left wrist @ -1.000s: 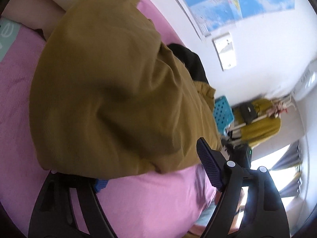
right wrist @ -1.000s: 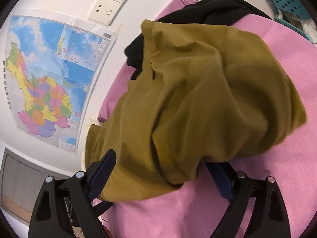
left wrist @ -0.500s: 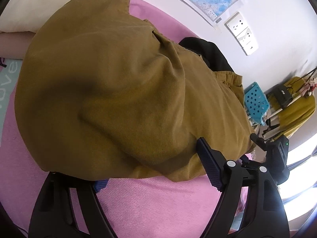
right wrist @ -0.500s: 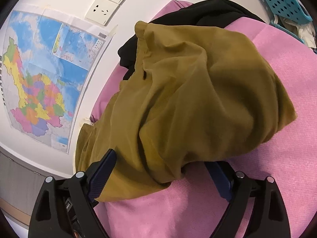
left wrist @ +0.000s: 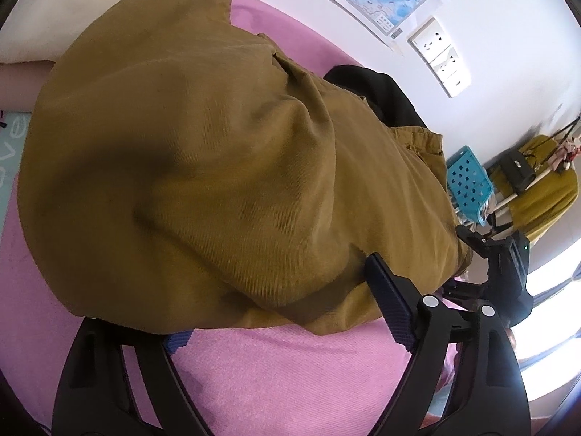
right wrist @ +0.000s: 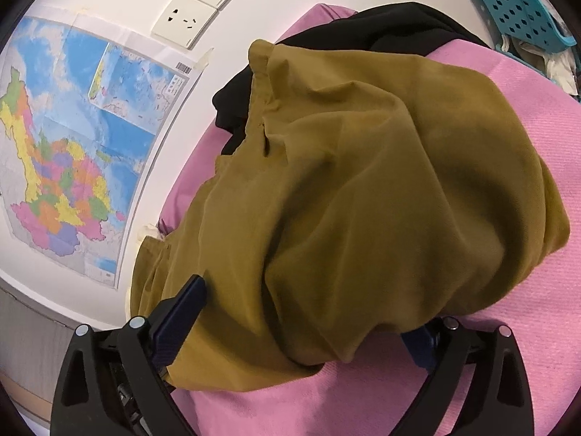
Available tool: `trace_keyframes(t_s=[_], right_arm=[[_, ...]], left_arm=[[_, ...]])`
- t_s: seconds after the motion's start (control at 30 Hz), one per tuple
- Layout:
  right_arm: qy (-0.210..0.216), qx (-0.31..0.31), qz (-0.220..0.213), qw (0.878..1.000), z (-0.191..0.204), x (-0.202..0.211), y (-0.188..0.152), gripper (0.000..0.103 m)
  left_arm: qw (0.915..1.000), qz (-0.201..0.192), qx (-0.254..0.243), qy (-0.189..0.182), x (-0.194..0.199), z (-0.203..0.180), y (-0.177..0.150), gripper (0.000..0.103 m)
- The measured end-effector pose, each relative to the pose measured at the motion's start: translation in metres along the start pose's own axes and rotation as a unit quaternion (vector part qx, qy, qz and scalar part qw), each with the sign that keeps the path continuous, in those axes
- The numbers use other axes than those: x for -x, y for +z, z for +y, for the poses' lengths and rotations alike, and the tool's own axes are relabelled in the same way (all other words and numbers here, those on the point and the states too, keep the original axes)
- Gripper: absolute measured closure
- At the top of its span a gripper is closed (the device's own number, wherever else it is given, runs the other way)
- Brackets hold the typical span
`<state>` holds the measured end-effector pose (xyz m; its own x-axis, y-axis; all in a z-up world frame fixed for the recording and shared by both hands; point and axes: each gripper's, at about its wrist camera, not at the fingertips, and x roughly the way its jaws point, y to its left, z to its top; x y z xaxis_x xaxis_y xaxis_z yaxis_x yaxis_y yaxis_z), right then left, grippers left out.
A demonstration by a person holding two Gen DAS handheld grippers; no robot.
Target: Fold large clothes
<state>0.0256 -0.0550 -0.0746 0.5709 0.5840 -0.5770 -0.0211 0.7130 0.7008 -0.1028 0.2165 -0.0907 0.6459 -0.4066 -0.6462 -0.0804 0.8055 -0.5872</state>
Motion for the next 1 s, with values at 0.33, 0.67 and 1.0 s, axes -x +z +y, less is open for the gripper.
trace_keyframes(t_s=[0.33, 0.67, 1.0], right_arm=[[-0.004, 0.009, -0.011, 1.000, 0.004, -0.006, 0.005, 0.007], [-0.039, 0.206, 0.029, 0.977, 0.036, 0.069, -0.015, 0.030], [-0.203, 0.308, -0.028, 0.929, 0.037, 0.043, 0.024, 0.037]], left_arm=[[0.9941, 0.002, 0.068, -0.084, -0.003, 0.022, 0.010, 0.010], [0.9836, 0.014, -0.178, -0.027, 0.048, -0.015, -0.027, 0.022], [0.9826, -0.107, -0.140, 0.057, 0.102, 0.019, 0.015, 0.022]])
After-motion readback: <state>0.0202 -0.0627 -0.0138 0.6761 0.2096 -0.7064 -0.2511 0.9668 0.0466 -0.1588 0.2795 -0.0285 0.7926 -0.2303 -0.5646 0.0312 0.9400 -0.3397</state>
